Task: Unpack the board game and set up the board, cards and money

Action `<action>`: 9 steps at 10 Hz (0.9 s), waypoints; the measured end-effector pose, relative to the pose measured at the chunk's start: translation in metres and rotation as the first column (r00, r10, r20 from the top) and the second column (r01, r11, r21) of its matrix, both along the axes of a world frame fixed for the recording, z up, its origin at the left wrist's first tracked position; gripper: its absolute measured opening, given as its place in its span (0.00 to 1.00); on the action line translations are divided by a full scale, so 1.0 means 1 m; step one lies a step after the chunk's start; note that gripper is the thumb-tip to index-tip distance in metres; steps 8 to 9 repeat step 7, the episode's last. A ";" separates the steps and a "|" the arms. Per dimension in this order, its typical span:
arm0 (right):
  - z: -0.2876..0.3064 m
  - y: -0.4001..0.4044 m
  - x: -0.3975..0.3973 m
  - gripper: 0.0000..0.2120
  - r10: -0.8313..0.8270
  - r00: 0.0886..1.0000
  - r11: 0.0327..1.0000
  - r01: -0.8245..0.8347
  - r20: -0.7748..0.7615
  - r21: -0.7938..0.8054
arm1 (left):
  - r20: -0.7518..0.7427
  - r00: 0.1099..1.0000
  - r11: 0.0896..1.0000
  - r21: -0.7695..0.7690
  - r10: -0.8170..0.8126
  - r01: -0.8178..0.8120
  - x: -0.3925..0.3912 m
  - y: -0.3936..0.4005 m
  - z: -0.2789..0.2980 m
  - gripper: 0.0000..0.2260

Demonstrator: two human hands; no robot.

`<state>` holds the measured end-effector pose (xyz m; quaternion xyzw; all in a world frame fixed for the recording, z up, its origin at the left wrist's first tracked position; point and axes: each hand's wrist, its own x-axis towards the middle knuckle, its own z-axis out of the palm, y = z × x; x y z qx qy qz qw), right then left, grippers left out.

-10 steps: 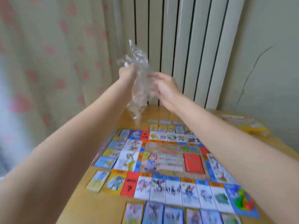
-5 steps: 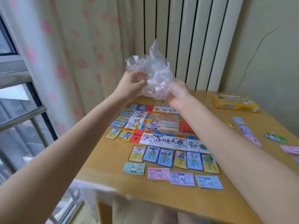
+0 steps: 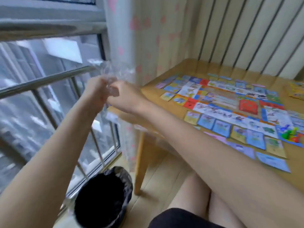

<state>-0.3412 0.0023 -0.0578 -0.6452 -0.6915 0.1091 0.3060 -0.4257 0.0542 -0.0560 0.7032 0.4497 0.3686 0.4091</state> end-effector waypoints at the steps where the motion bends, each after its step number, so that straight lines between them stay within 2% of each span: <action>1: -0.042 0.005 -0.038 0.12 0.108 0.988 0.991 -0.098 0.110 -0.093 | -0.440 0.880 0.978 0.184 0.176 -0.104 -0.039 0.019 -0.050 0.15; 2: -0.100 0.001 -0.067 0.14 0.337 0.912 0.907 -0.247 0.236 -0.340 | -0.666 0.675 0.922 0.049 0.316 -0.384 -0.096 0.030 -0.163 0.13; 3: -0.119 -0.001 -0.066 0.14 0.375 0.891 0.877 -0.251 0.257 -0.410 | -0.679 0.669 0.829 -0.160 0.301 -0.535 -0.111 0.007 -0.233 0.15; 4: -0.151 0.013 -0.047 0.13 0.378 0.876 0.841 -0.190 0.300 -0.506 | -0.742 0.668 0.824 -0.346 0.053 -0.449 -0.092 -0.031 -0.313 0.16; 5: -0.183 0.021 -0.040 0.13 0.418 0.861 0.778 -0.175 0.289 -0.604 | -0.718 0.690 0.805 -0.463 -0.093 -0.372 -0.074 -0.038 -0.346 0.21; 6: -0.228 0.029 -0.037 0.13 0.437 0.863 0.711 -0.158 0.255 -0.685 | -0.750 0.624 0.835 -0.476 -0.220 -0.277 -0.067 -0.034 -0.381 0.24; 7: -0.244 0.036 -0.041 0.14 0.438 0.874 0.668 -0.161 0.209 -0.726 | -0.748 0.584 0.826 -0.519 -0.314 -0.220 -0.066 -0.026 -0.400 0.23; 9: -0.244 0.036 -0.041 0.14 0.438 0.874 0.668 -0.161 0.209 -0.726 | -0.748 0.584 0.826 -0.519 -0.314 -0.220 -0.066 -0.026 -0.400 0.23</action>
